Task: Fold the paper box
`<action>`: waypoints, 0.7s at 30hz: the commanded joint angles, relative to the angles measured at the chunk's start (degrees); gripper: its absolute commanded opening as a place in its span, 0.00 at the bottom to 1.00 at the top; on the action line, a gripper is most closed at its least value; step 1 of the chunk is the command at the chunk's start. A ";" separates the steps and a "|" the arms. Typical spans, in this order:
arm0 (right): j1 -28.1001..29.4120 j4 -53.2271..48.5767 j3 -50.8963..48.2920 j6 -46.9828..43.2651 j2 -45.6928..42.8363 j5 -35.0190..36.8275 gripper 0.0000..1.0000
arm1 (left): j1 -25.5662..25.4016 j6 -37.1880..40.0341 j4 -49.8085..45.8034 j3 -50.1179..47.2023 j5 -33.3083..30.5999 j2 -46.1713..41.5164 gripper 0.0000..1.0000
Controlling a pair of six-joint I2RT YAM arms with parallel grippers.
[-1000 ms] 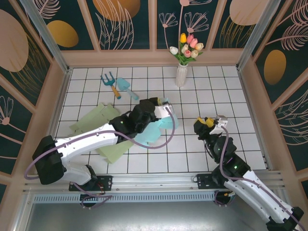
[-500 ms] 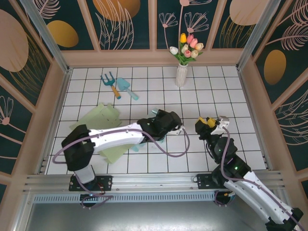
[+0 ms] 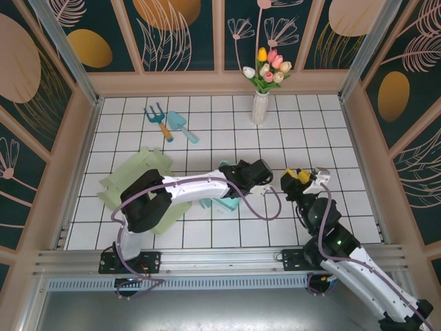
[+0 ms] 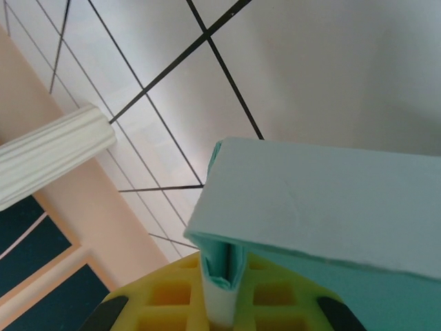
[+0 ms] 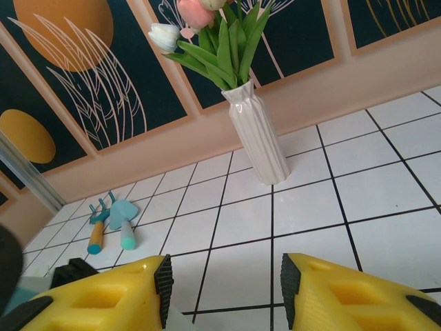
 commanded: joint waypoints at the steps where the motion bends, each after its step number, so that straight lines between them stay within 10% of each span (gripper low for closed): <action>1: -0.14 -0.11 -0.91 0.62 -0.90 0.48 0.49 | 1.79 1.68 3.71 -1.30 2.81 3.64 0.00; 21: -0.16 0.47 -1.35 1.00 -0.90 -0.68 0.49 | 5.20 0.72 10.10 -3.64 6.98 9.16 0.18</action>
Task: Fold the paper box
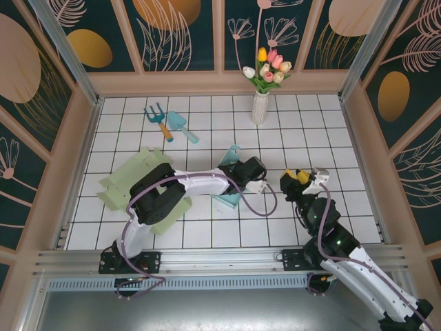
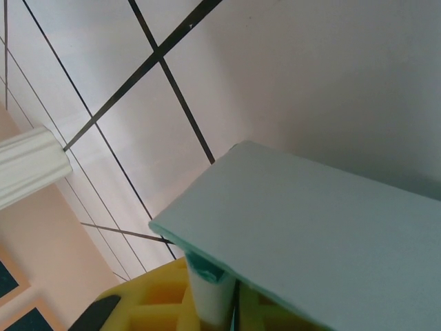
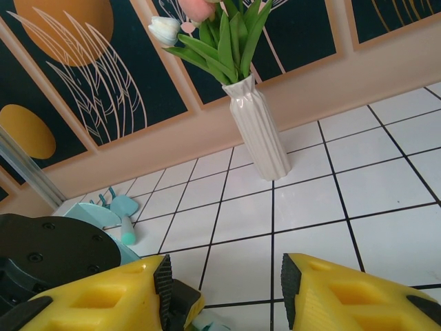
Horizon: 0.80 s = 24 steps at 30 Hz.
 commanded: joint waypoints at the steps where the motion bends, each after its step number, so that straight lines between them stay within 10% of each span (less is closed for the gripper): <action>1: -0.19 0.59 -1.04 0.91 -0.90 -0.22 0.49 | 0.97 -0.37 -1.88 -0.06 0.56 3.32 0.23; 24: -0.24 0.58 -1.16 0.73 -0.90 0.04 0.49 | 0.93 -0.16 -1.28 1.36 -4.03 -4.47 0.40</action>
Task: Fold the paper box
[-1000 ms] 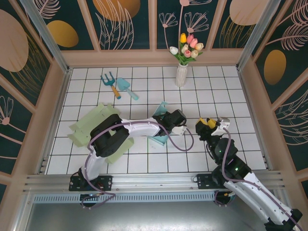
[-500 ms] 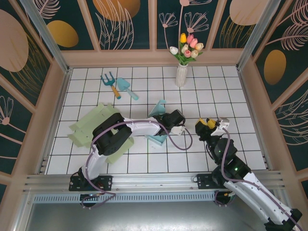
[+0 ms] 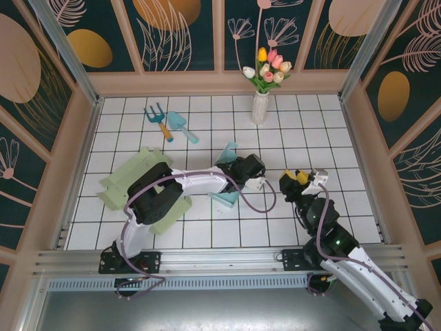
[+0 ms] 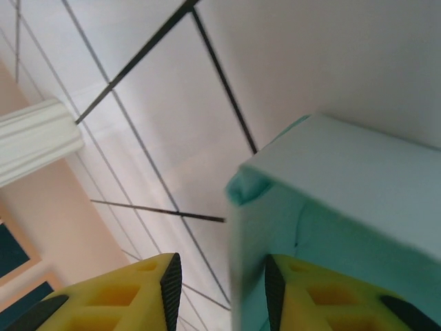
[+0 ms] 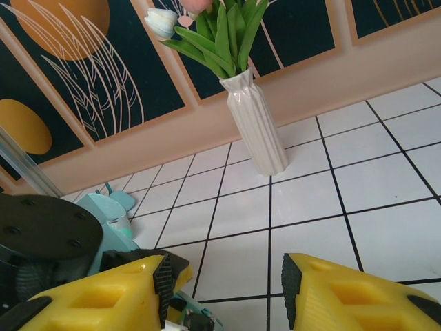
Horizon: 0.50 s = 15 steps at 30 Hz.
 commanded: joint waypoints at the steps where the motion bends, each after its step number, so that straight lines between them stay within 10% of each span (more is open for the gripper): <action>1: -0.15 0.61 -0.51 0.73 -0.90 0.02 0.50 | 0.34 -0.36 -0.86 1.32 -1.09 -3.04 0.40; 15: -0.16 0.52 -0.26 0.56 -0.98 -0.34 0.50 | -2.75 -16.48 6.14 2.10 -0.12 -12.07 0.41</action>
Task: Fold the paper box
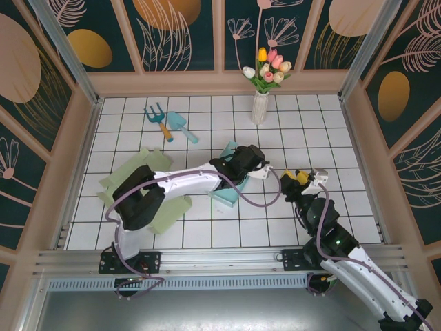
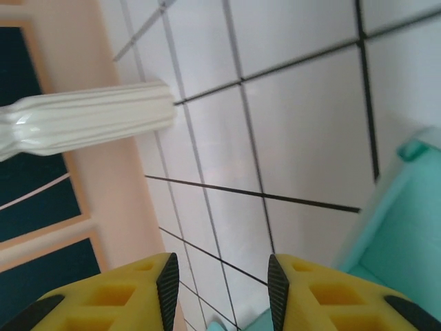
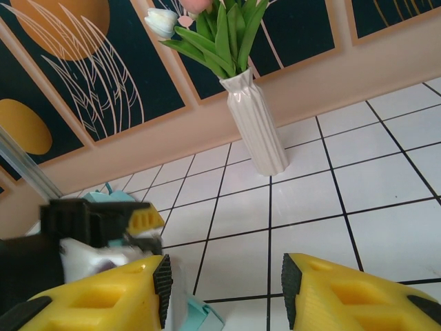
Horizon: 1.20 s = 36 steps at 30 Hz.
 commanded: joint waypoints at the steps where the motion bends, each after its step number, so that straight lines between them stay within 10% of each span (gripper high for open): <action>1: -0.18 0.50 -0.26 0.58 -0.98 -0.33 0.50 | -1.92 -10.66 5.04 1.09 0.07 -4.52 0.41; 15: -0.17 3.97 -1.56 -1.97 -0.61 -5.52 0.53 | -5.95 -68.69 -5.42 -2.02 -23.41 -17.03 0.41; 21: -0.21 10.16 -2.93 -4.74 2.74 -16.21 0.56 | -6.25 -96.98 -0.73 -23.89 -14.72 -36.78 0.41; 27: -0.22 11.39 -2.18 -5.38 8.27 -17.72 0.57 | -6.26 -106.59 9.28 -40.90 -7.39 -49.59 0.42; 36: -0.24 11.51 -2.44 -5.90 8.97 -16.74 0.57 | -11.10 -108.69 21.13 -48.60 -7.36 -42.27 0.52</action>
